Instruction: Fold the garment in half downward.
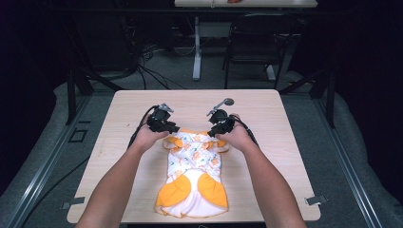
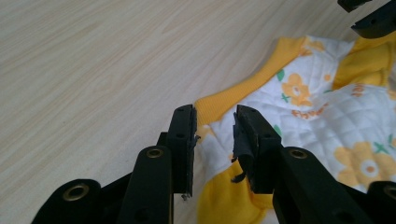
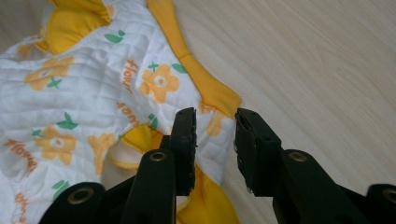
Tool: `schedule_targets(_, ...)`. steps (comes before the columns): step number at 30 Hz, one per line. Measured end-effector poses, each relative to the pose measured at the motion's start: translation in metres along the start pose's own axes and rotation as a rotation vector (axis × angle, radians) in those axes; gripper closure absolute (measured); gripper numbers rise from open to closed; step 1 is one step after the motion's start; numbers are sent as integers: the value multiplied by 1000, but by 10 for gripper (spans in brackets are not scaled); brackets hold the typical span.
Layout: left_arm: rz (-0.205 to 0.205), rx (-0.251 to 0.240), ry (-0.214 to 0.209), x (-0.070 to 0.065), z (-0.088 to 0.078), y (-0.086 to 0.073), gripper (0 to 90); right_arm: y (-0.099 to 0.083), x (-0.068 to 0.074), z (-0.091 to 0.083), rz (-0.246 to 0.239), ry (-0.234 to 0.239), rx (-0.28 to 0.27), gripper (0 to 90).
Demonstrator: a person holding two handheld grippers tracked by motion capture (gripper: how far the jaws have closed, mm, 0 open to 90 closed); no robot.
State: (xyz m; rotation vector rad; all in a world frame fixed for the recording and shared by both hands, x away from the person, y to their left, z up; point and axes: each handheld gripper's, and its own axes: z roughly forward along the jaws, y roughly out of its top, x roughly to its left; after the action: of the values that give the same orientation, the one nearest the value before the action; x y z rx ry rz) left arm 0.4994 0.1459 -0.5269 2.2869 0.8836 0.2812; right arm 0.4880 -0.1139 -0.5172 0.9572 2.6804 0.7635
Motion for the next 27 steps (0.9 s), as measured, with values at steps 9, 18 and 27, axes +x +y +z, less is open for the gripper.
schedule_targets(9,-15,38,0,-1,16,-10,636,-9,-2,19,36,-33,19,660)
schedule_targets(18,-16,47,15,-1,25,-17,585,-20,-7,27,75,-17,34,621)
schedule_targets(27,-6,65,20,-3,30,-23,574,-21,-3,32,63,-37,48,612)
